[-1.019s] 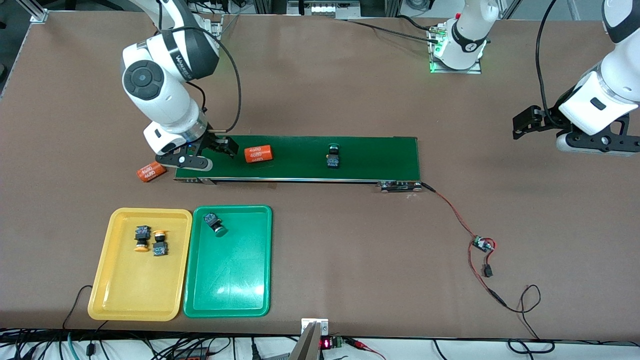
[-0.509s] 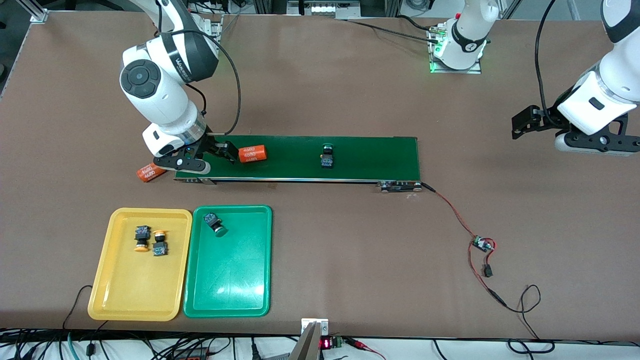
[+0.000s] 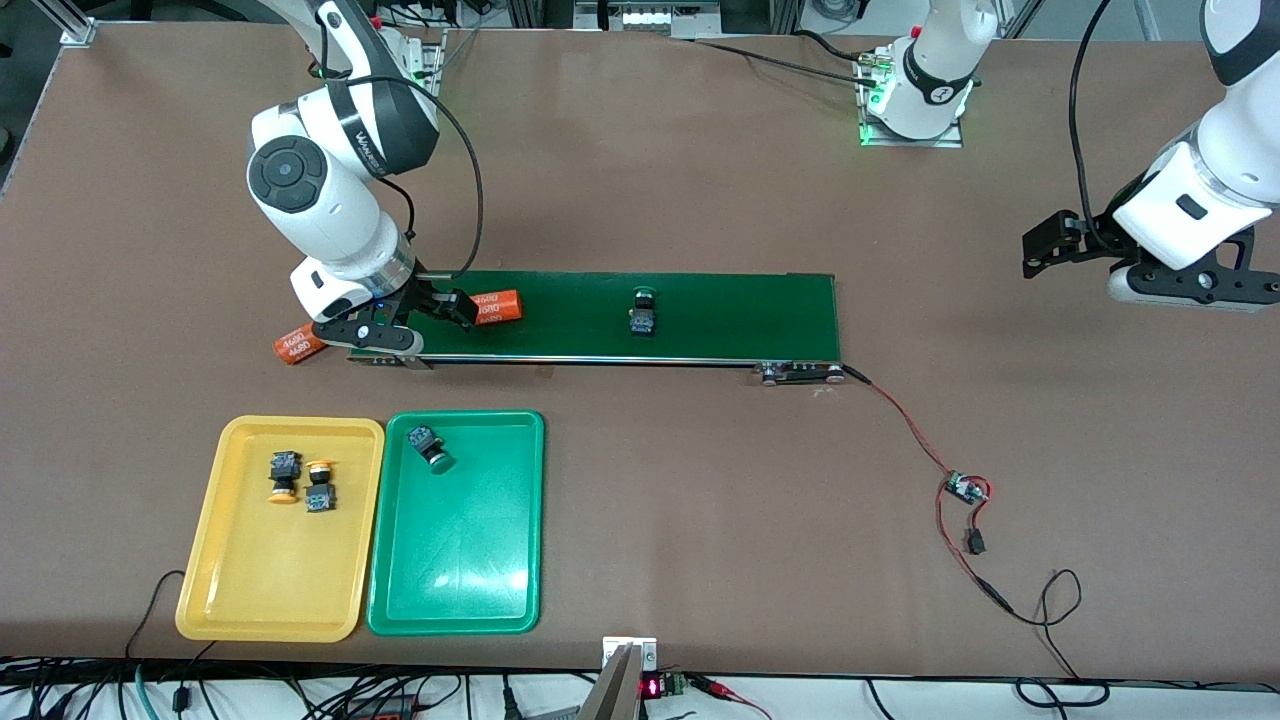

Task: Sort buttons by color to trays
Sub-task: 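Reach the right gripper to the black-cap button on the belt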

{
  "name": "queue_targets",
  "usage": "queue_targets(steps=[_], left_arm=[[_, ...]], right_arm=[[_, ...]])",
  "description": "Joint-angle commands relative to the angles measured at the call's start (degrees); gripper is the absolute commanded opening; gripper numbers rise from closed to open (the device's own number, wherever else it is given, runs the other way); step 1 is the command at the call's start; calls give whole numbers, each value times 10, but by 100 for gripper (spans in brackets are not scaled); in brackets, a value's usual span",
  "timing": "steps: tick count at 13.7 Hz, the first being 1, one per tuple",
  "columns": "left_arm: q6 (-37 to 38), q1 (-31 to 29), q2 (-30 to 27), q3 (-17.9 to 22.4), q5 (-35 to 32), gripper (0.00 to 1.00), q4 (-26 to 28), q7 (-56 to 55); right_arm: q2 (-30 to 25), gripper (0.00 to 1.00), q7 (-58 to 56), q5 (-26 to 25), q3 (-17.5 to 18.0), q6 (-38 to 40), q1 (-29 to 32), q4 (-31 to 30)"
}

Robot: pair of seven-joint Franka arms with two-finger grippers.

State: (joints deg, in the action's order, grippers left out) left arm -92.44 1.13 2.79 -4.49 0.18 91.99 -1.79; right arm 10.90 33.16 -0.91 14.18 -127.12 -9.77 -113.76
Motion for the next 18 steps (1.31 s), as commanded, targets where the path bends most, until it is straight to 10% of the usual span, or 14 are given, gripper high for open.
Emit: queue_targets(steps=[1, 18], left_arm=[[6, -1, 5, -2, -11, 100, -11, 5], [6, 6, 4, -5, -11, 100, -14, 4]], right_arm=[[-8, 100, 8, 0, 4, 3, -7, -8], [72, 100, 173, -48, 1, -60, -144, -2]])
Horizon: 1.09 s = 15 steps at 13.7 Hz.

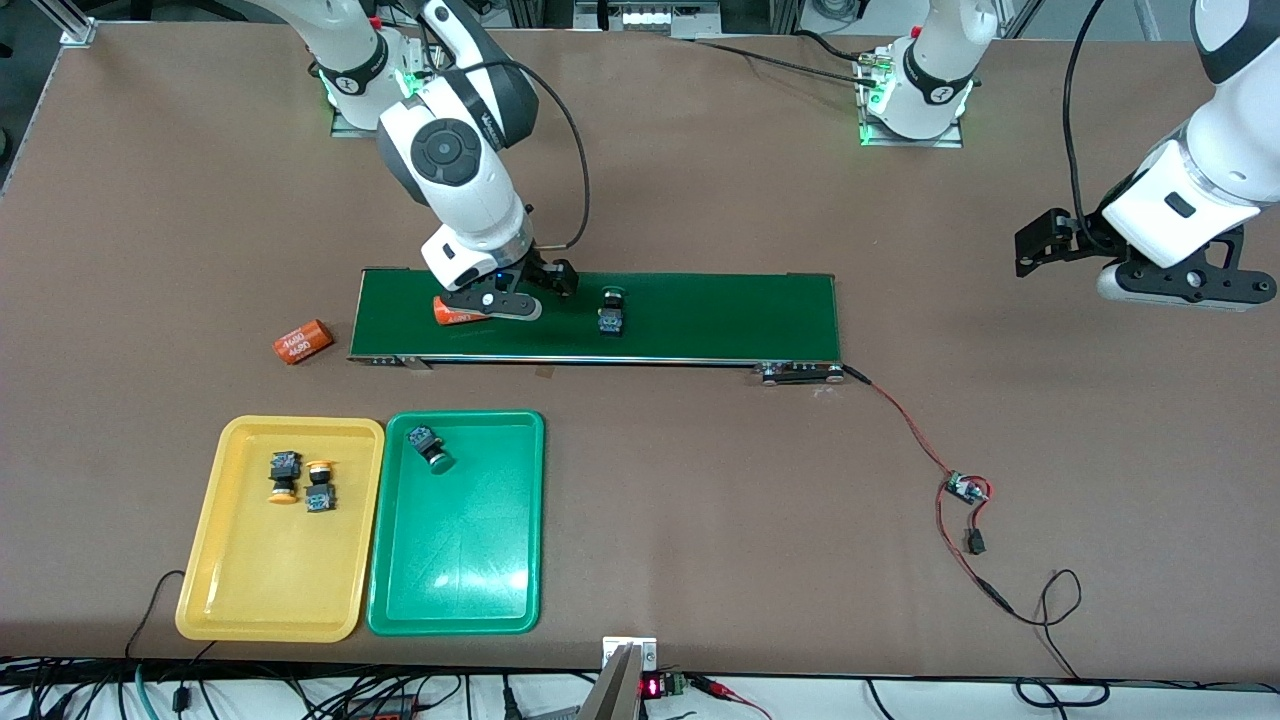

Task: Sort buttons by color to trays
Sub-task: 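Reach the right gripper to the black-cap button on the belt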

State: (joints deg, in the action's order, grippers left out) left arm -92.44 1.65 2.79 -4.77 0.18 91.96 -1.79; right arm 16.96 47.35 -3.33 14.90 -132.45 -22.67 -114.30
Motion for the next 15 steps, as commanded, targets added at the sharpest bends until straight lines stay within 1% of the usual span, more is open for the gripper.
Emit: queue_targets(steps=[1, 12, 15], left_arm=[[6, 1, 4, -2, -11, 100, -13, 4], [7, -7, 5, 0, -11, 100, -12, 4], [11, -7, 5, 0, -11, 100, -12, 3]], right_arm=[[16, 100, 34, -32, -6, -7, -15, 4], [28, 100, 43, -33, -7, -7, -17, 4], [30, 100, 58, -34, -7, -7, -28, 5]])
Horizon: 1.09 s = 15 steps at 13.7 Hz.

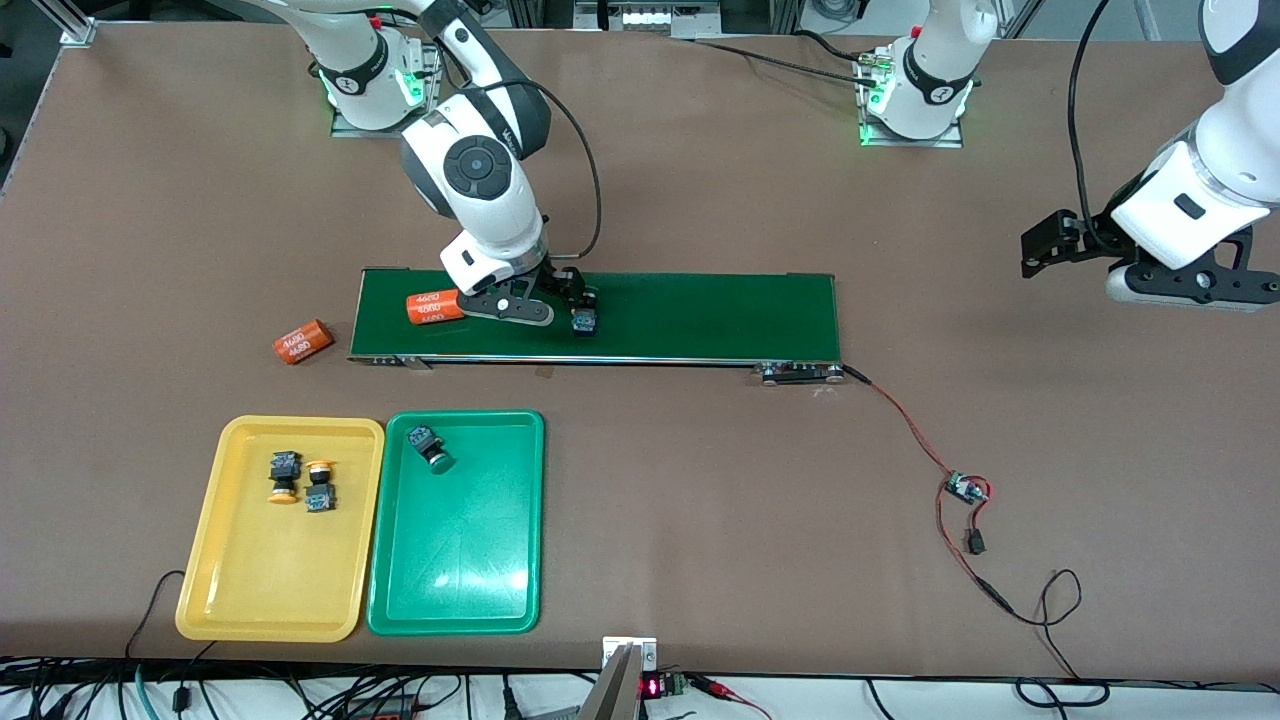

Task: Sort buttons by color to trays
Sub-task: 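Grasp and lift the black-cap button with the right gripper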

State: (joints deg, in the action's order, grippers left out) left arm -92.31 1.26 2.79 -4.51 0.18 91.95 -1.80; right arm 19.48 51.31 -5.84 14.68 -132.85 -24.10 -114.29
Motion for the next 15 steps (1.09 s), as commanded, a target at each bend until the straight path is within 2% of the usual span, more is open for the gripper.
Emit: queue_targets(steps=[1, 4, 11, 15], left_arm=[[11, -3, 5, -2, -11, 100, -12, 4], [11, -3, 5, -2, -11, 100, -12, 3], [11, -4, 5, -1, -11, 100, -11, 3], [11, -4, 5, -1, -11, 100, -11, 4]], right_arm=[[10, 100, 16, -10, -4, -4, -15, 5], [13, 100, 6, -40, -4, -7, -15, 6], [16, 100, -8, -43, -4, -13, -15, 6], [37, 100, -8, -44, -5, -33, -15, 5]])
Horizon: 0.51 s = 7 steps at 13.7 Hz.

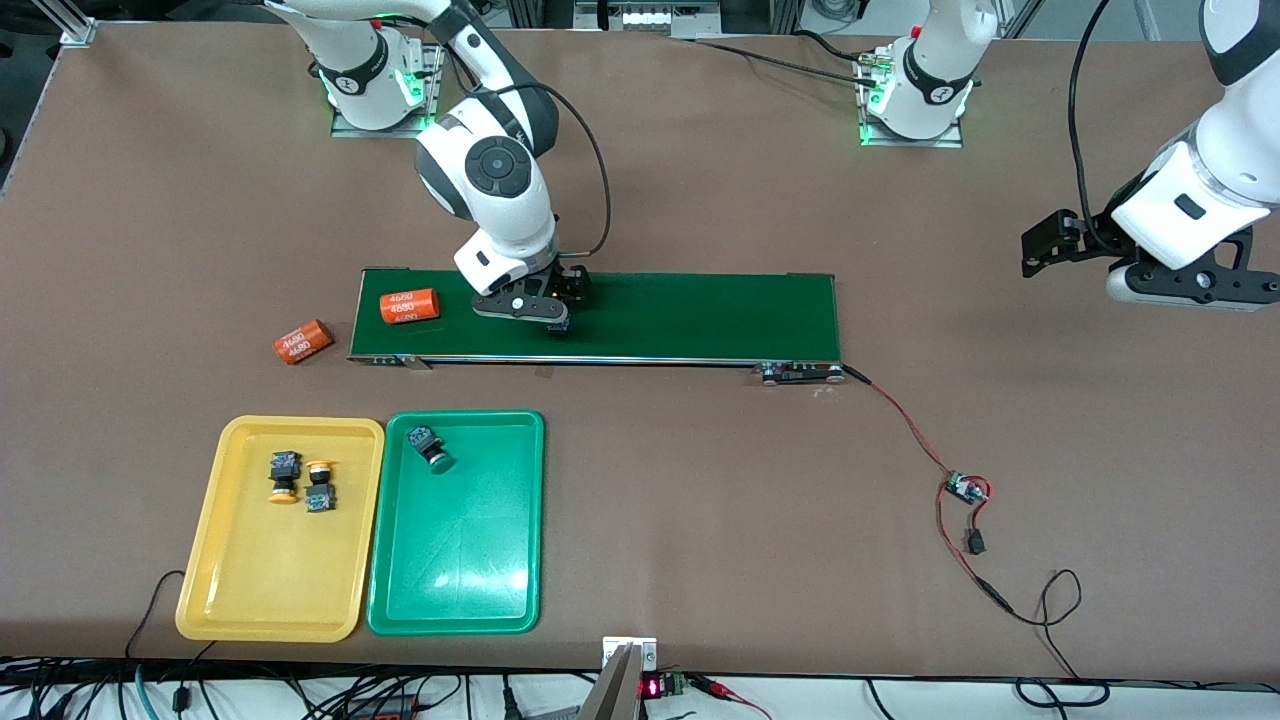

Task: Sort buttons by color to trays
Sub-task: 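Grasp and lift the black-cap button with the right gripper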

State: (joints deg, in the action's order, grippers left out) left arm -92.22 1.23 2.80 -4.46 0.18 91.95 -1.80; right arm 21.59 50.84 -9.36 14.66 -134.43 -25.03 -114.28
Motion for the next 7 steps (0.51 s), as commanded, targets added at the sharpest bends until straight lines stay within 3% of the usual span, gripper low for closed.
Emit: queue_targets(steps=[1, 5, 6, 7], left_arm=[[10, -4, 4, 0, -11, 100, -11, 4], [13, -4, 4, 0, -11, 100, -11, 4], [14, -4, 4, 0, -11, 100, -11, 4], [14, -4, 4, 0, -11, 100, -11, 4]], right_arm=[[20, 100, -3, -9, -5, -23, -6, 5], [30, 98, -7, -21, -27, -32, -5, 5], [30, 86, -12, -21, -27, -30, -5, 5], [30, 67, -18, -21, -27, -29, -4, 5]])
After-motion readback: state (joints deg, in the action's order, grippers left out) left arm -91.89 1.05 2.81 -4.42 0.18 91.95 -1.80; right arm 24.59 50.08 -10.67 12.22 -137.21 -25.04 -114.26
